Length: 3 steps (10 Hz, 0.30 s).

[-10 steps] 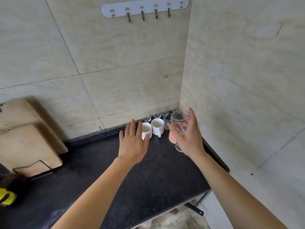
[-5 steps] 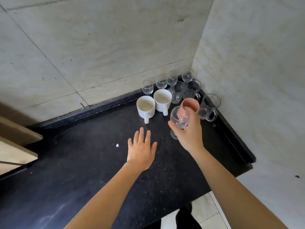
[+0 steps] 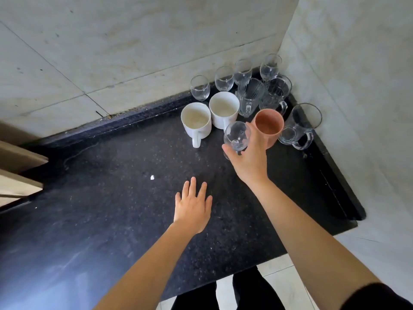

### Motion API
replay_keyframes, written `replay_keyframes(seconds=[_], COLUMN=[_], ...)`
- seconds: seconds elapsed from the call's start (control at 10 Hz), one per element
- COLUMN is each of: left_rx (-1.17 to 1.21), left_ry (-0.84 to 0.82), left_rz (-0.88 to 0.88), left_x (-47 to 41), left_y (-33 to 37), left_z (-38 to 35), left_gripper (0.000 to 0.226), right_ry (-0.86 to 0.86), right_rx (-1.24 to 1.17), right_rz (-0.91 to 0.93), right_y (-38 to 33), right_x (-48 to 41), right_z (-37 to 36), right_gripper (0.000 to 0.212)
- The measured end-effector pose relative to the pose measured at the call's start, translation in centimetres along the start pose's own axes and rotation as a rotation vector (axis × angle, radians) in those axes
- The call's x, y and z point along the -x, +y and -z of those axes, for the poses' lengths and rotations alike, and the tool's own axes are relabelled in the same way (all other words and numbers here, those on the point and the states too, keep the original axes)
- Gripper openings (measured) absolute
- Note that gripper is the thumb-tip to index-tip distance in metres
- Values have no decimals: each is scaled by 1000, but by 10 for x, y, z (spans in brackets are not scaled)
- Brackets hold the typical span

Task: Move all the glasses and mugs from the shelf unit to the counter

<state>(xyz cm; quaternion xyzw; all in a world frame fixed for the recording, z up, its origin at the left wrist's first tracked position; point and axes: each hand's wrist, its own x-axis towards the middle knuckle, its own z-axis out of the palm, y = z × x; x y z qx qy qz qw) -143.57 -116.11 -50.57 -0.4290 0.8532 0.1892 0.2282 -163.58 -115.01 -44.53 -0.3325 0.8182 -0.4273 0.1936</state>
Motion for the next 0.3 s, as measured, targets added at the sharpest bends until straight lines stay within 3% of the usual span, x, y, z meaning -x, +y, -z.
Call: replay_keyframes(seconds=[0.3], left_rx=[-95], left_ry=[-59], left_rz=[-5], left_x=[2], left_y=[2], left_z=[-4], left_gripper=[67], right_ry=[-92], right_rx=[76], right_rz=[6], right_y=[1], right_x=[2], right_z=[8], right_gripper=[93])
